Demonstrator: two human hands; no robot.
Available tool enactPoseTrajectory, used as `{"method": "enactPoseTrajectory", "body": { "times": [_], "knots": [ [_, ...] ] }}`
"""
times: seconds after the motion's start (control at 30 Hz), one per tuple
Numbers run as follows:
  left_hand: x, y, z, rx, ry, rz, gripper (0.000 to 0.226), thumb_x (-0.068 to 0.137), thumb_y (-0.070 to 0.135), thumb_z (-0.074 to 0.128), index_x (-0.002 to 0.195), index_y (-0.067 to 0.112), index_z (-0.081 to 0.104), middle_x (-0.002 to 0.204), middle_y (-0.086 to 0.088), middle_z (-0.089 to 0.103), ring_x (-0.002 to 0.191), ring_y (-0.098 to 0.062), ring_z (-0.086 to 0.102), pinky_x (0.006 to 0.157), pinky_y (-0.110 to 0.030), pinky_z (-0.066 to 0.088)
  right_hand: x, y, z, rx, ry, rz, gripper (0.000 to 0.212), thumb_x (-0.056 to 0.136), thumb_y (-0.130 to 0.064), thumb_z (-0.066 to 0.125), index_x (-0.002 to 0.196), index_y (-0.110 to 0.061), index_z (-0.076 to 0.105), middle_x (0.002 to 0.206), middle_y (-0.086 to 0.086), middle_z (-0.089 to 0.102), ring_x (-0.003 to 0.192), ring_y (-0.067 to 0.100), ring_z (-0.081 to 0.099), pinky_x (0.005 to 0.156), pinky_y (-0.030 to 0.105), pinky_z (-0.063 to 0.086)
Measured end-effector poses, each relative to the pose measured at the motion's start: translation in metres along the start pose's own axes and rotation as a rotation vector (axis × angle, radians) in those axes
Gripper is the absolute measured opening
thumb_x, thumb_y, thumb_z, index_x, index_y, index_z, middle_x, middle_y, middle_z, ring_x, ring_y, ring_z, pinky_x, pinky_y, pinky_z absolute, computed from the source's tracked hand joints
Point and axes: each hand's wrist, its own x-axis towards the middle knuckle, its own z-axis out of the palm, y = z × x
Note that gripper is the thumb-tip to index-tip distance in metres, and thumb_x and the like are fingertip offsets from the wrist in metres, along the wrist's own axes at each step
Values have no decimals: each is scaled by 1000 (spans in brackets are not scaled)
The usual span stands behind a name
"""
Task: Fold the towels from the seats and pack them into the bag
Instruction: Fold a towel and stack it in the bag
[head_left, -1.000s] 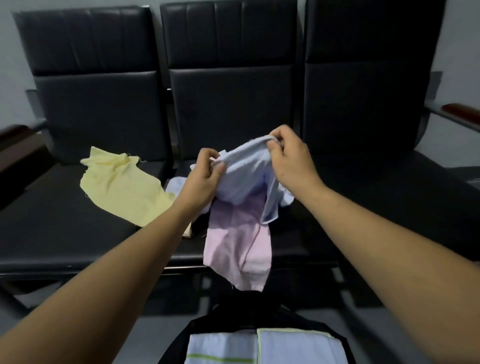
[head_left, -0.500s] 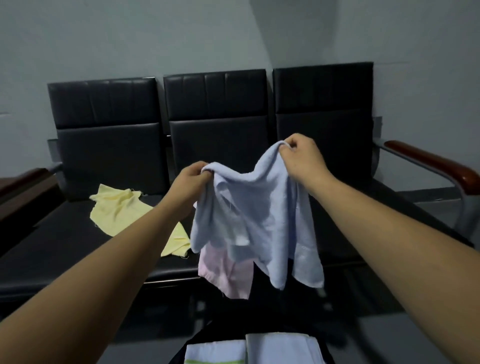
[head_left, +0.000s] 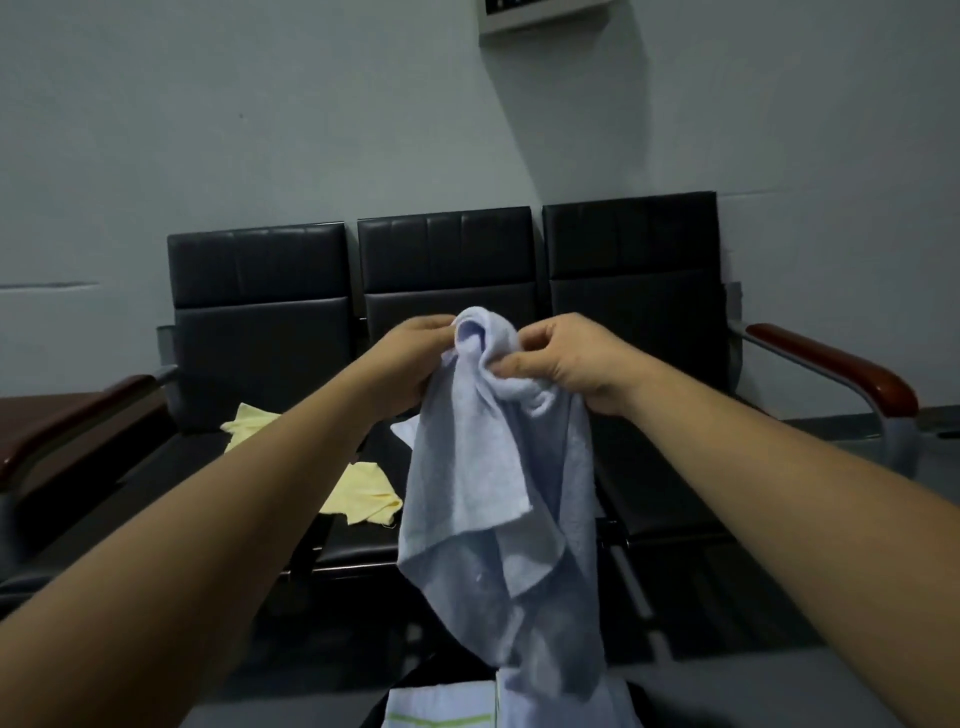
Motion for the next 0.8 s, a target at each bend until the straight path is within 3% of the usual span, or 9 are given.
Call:
{"method": "enactPoseTrajectory", "body": {
  "times": [0.13,0.2,0.33,0.47,0.53,0.6,0.63,0.7,0.8],
  "knots": [
    [-35,-24,0,-8,-282,-238,21,100,14,57,108,-2,68,93,-9,75,83,-17,73,69,-25,58,-9,-5,-15,239,131,32,21,83,-17,81,95,-1,76,85,12,75,79,22,69,72,29,58],
    [-45,-43,-5,58,-364,-237,18,97,7,59,108,-4,68,97,-8,75,90,-18,72,76,-25,57,-13,-4,-22,246,161,65,23,83,-17,81,96,2,76,81,10,74,75,20,70,68,27,60],
    [-51,-47,-11,-187,-167,-205,30,101,14,52,126,2,63,111,-15,71,94,-25,70,70,-35,58,-17,10,-27,-8,185,191,38,76,-18,87,94,11,71,72,12,67,66,19,64,63,27,55],
    [-47,-19,-5,-305,27,-125,23,103,17,49,111,5,67,83,-8,74,71,-17,72,57,-27,56,-22,17,-16,-142,125,214,19,77,-13,85,85,1,75,62,9,63,52,17,53,48,25,44],
    [-39,-9,-5,-307,95,-134,19,101,17,54,104,5,68,85,-10,72,77,-21,70,64,-30,56,-26,12,-2,94,81,141,21,85,-18,80,96,-1,72,74,12,70,60,20,59,55,26,50],
    [-33,-4,-4,-293,89,-189,21,100,22,57,105,5,69,90,-14,69,82,-24,68,71,-34,56,-32,3,11,226,-49,82,39,85,-41,77,107,-9,69,93,12,73,76,23,69,69,31,58],
    [-31,-2,-2,-304,77,-211,23,100,23,56,106,5,69,91,-15,69,81,-25,69,71,-35,57,-35,-1,18,135,-115,55,47,81,-48,78,111,-14,68,100,8,74,84,23,72,75,34,60],
    [-29,1,2,-348,94,-204,23,101,22,54,104,5,69,90,-15,69,76,-22,71,68,-33,59,-42,-6,32,-134,-164,-6,48,77,-41,84,114,-15,68,104,5,75,92,18,74,81,35,62],
    [-32,7,3,-363,-3,-146,32,97,25,59,114,-1,65,91,-14,71,79,-22,73,66,-31,60,-37,-4,41,-203,26,-64,31,82,-28,84,98,-4,72,90,12,75,83,19,74,79,37,63]
  ]
}}
